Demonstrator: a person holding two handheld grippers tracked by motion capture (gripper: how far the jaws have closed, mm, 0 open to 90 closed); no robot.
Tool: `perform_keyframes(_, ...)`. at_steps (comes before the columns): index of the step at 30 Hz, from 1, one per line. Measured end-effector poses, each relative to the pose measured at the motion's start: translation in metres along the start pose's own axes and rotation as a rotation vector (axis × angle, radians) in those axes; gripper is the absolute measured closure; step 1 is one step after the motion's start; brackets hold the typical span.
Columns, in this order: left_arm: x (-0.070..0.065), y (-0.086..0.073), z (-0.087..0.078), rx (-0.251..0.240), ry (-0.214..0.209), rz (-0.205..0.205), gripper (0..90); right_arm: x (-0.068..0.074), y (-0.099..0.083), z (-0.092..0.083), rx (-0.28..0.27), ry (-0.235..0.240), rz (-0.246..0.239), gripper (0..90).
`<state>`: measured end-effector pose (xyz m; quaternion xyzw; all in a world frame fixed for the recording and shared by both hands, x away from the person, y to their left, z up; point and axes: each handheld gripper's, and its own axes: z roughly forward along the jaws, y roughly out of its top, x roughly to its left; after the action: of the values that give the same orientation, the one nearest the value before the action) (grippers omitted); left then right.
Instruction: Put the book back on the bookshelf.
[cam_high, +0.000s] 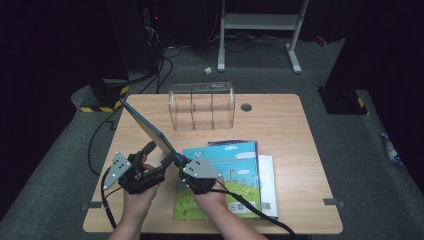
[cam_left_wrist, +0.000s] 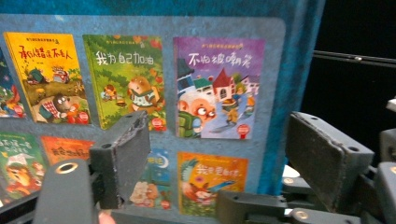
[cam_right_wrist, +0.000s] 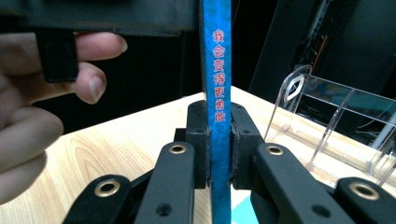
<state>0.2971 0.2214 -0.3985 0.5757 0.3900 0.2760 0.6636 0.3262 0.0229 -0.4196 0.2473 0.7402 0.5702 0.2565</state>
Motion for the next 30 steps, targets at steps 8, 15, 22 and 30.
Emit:
perform_keyframes(8,-0.008,-0.001,0.002,0.002,0.014,0.022,20.2,-0.001,-0.004,0.006,0.016,0.005,0.042,81.4)
perform_keyframes(15,-0.009,-0.004,0.005,0.018,0.088,0.013,15.4,0.009,-0.007,0.008,0.009,0.028,0.078,78.0)
perform_keyframes(22,-0.006,-0.005,0.002,0.018,0.115,0.006,16.3,0.011,-0.007,0.011,0.013,0.047,0.097,75.1)
perform_keyframes(30,-0.003,-0.004,-0.003,0.027,0.146,0.011,16.5,0.015,-0.007,0.016,0.027,0.085,0.108,71.1)
